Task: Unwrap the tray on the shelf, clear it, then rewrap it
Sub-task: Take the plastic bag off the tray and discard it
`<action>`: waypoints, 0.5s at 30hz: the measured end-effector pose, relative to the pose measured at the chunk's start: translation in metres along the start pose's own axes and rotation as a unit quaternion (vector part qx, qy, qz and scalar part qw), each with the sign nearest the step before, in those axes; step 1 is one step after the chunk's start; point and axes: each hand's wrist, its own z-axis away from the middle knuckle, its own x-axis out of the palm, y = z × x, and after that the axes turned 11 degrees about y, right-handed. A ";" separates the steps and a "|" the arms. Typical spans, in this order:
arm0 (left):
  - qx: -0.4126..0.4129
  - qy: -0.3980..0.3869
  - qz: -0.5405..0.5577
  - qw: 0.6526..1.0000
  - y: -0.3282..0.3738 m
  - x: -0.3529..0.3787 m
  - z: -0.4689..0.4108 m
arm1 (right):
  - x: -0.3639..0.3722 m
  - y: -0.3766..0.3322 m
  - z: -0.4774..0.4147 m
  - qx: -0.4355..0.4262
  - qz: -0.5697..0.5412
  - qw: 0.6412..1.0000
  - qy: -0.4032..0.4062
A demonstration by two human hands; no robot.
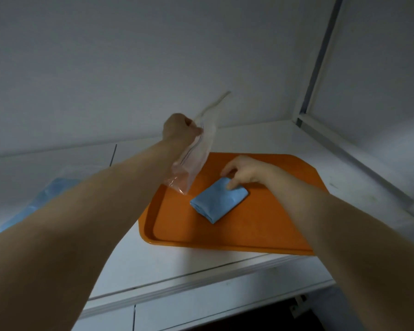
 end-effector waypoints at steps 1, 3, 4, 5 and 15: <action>0.019 0.017 -0.010 1.000 0.004 -0.001 -0.001 | 0.005 -0.001 -0.001 -0.016 0.033 0.999 -0.026; 0.054 0.030 -0.023 0.998 0.010 0.003 -0.002 | 0.013 -0.005 -0.002 -0.040 0.065 0.995 -0.058; 0.068 0.020 -0.036 0.997 0.011 0.006 0.000 | 0.015 -0.006 -0.003 -0.047 0.075 0.994 -0.062; 0.081 0.003 -0.048 0.996 0.011 0.011 0.003 | 0.016 -0.005 -0.004 -0.049 0.082 0.993 -0.062; -0.017 -0.188 0.002 0.982 0.019 0.055 0.036 | -0.019 0.036 0.025 0.039 -0.008 0.999 -0.019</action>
